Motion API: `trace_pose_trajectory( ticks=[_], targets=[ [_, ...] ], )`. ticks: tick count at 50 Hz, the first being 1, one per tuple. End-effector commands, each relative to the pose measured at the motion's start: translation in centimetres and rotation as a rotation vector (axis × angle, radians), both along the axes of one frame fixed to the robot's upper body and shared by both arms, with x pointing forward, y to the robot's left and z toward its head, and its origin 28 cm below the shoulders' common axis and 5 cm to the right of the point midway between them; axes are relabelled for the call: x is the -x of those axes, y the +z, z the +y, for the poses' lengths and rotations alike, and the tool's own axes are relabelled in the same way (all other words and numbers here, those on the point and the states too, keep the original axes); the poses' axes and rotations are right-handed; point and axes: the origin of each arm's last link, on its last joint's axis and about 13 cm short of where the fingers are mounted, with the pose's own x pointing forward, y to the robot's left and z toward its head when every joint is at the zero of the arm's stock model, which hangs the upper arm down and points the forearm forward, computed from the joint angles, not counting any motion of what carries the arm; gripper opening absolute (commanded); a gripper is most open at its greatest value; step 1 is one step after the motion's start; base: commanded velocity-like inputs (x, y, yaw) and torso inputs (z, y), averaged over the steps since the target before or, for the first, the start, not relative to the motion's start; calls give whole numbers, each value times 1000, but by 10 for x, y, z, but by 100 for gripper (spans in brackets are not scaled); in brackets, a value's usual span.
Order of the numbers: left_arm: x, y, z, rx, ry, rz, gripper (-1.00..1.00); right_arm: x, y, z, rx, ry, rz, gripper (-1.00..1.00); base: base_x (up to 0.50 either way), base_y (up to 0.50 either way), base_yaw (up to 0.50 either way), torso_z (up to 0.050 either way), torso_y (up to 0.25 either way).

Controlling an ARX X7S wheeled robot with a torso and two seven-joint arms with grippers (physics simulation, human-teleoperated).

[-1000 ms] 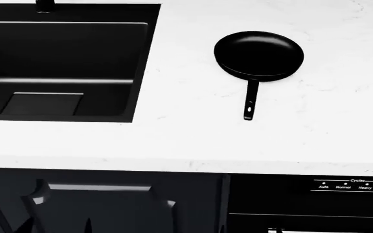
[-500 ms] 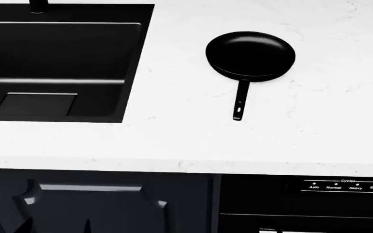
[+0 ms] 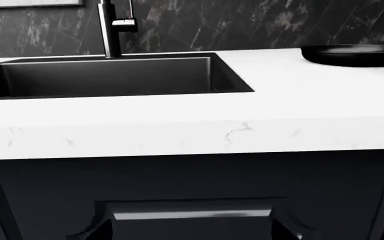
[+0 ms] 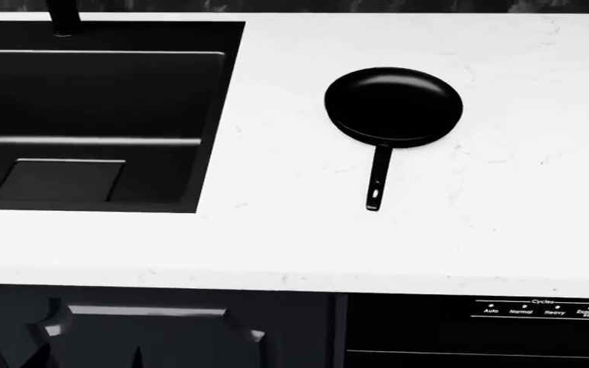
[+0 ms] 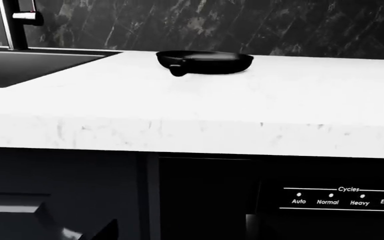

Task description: Pick the pan and sponge and place them into the sink. Then turn on the water.

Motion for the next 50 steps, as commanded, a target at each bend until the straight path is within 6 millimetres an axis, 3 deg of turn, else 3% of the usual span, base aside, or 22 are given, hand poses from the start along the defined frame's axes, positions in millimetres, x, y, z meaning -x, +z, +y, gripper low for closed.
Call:
trace_pose_trajectory(
  ticks=[1, 20, 38, 41, 44, 50],
  targets=[
    [2, 0, 2, -2, 2, -4, 100, 0, 0, 0, 3, -1, 1, 100, 0, 0, 0, 50, 0],
    [-1, 2, -1, 6, -4, -17, 100, -1, 0, 0, 3, 0, 1, 100, 0, 0, 0, 50, 0],
    [-2, 6, -5, 23, -13, -17, 100, -2, 1, 0, 13, -13, -5, 100, 0, 0, 0, 0, 0],
    [0, 14, -3, 33, 4, -2, 100, -1, 10, -2, -7, -34, -30, 100, 0, 0, 0, 0, 0],
    [-2, 30, -2, 27, -1, -10, 100, -4, 32, -3, 17, -40, -64, 100, 0, 0, 0, 0, 0],
    [-7, 79, -3, 48, -66, -34, 100, -9, 80, -13, 30, -49, -118, 100, 0, 0, 0, 0, 0]
  ],
)
